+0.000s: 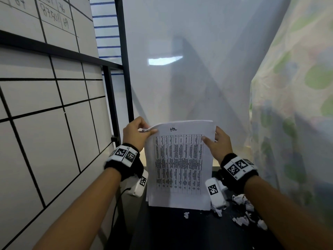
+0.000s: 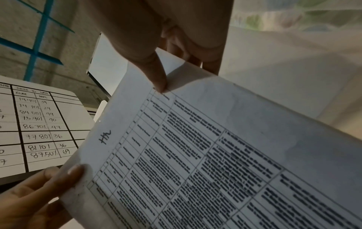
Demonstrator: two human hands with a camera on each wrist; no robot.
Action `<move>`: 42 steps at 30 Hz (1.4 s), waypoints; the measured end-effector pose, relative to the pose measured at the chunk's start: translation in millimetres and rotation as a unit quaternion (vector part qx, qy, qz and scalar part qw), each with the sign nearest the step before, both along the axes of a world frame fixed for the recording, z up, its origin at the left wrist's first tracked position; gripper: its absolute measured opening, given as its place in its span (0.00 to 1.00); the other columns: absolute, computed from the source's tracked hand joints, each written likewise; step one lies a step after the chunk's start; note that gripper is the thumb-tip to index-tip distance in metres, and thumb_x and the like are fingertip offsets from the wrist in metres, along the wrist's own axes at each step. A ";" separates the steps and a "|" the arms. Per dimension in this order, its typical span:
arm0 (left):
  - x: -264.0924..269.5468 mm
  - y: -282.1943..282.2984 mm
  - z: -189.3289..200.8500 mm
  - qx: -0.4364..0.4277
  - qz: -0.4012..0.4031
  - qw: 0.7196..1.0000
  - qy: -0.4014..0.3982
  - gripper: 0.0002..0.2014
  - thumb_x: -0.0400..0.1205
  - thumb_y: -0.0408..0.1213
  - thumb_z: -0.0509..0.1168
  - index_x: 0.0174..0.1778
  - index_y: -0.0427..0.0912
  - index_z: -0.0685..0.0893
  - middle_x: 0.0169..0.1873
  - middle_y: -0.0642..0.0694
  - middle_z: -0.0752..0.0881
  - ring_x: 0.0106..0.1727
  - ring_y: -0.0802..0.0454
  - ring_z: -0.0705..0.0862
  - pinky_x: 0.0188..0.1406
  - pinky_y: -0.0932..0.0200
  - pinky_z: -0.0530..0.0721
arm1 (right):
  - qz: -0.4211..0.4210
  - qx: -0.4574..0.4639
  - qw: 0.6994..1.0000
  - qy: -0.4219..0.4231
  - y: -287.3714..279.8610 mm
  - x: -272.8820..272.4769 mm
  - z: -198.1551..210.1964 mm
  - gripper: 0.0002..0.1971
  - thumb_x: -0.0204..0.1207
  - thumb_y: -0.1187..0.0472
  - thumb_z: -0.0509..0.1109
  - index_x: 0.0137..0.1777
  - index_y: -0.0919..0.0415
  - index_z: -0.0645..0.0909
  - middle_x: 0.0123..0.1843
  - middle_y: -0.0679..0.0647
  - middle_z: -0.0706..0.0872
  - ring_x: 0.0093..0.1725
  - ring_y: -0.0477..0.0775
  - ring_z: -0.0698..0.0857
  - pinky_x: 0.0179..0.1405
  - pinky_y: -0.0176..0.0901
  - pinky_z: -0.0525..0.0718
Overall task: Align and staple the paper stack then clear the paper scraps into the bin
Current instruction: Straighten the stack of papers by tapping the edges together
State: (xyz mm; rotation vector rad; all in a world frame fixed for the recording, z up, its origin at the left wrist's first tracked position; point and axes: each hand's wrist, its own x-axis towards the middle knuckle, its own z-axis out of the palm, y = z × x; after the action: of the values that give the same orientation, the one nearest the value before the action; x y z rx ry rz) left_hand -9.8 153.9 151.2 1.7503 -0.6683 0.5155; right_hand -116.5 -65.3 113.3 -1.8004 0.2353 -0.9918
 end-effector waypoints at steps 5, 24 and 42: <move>2.2 -6.7 2.8 -0.058 -0.038 0.997 0.023 0.15 0.72 0.34 0.76 0.35 0.46 0.73 0.34 0.52 0.77 0.40 0.55 0.78 0.44 0.60 0.81 | -0.027 0.032 0.999 -0.017 1.4 7.1 4.3 0.15 0.76 0.69 0.70 0.63 0.65 0.78 0.59 0.61 0.86 0.56 0.57 0.84 0.57 0.46 0.81; -15.7 -19.7 -21.8 -0.057 -0.033 0.996 0.053 0.06 0.86 0.27 0.53 0.53 0.40 0.63 0.35 0.55 0.71 0.35 0.60 0.72 0.27 0.79 0.73 | 0.023 0.058 0.998 0.003 13.5 5.4 4.0 0.18 0.79 0.71 0.64 0.68 0.66 0.71 0.58 0.57 0.80 0.56 0.54 0.80 0.56 0.45 0.79; -36.7 -13.4 -72.3 -0.053 -0.060 0.985 0.154 0.14 0.86 0.30 0.56 0.66 0.40 0.63 0.43 0.50 0.76 0.39 0.63 0.77 0.30 0.74 0.76 | 0.033 0.096 0.991 0.083 8.5 2.4 -43.5 0.22 0.77 0.71 0.66 0.71 0.67 0.71 0.67 0.64 0.81 0.67 0.64 0.80 0.69 0.61 0.79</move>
State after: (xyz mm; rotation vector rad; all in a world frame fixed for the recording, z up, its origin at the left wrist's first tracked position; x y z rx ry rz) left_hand -46.5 140.5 78.9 1.6325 -0.5121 0.1882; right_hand -114.1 -56.8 69.9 -1.7041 0.3600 -0.7470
